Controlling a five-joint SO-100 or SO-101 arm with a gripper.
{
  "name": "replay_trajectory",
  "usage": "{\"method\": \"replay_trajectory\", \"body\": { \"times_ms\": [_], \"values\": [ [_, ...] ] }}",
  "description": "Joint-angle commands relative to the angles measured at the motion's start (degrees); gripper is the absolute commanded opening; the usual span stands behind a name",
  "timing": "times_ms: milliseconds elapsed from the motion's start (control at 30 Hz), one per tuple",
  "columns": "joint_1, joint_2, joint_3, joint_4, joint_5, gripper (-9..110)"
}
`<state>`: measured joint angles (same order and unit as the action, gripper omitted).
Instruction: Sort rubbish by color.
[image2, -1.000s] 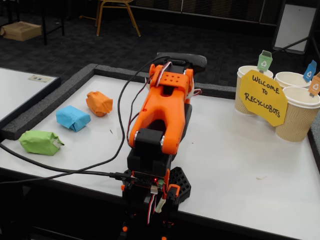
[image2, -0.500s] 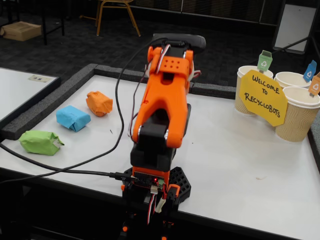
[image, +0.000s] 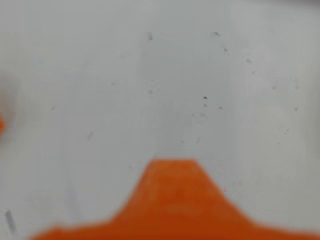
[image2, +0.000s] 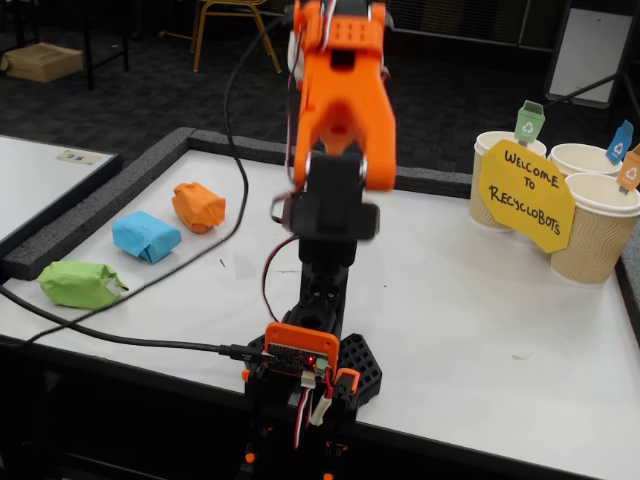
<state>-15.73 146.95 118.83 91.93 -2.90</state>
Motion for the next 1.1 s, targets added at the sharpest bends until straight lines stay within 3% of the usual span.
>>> {"method": "replay_trajectory", "body": {
  "times_ms": [0,233,467,700,1067],
  "values": [
    [-3.0,-7.2,-17.3,5.8,0.4,0],
    [-8.5,-14.2,-24.5,9.2,0.4,0],
    [-25.0,-16.5,-23.1,9.0,0.3,1],
    [-28.6,-20.0,-21.0,8.5,0.3,1],
    [-52.9,-19.9,-21.5,8.5,-2.5,1]
  ]
}}
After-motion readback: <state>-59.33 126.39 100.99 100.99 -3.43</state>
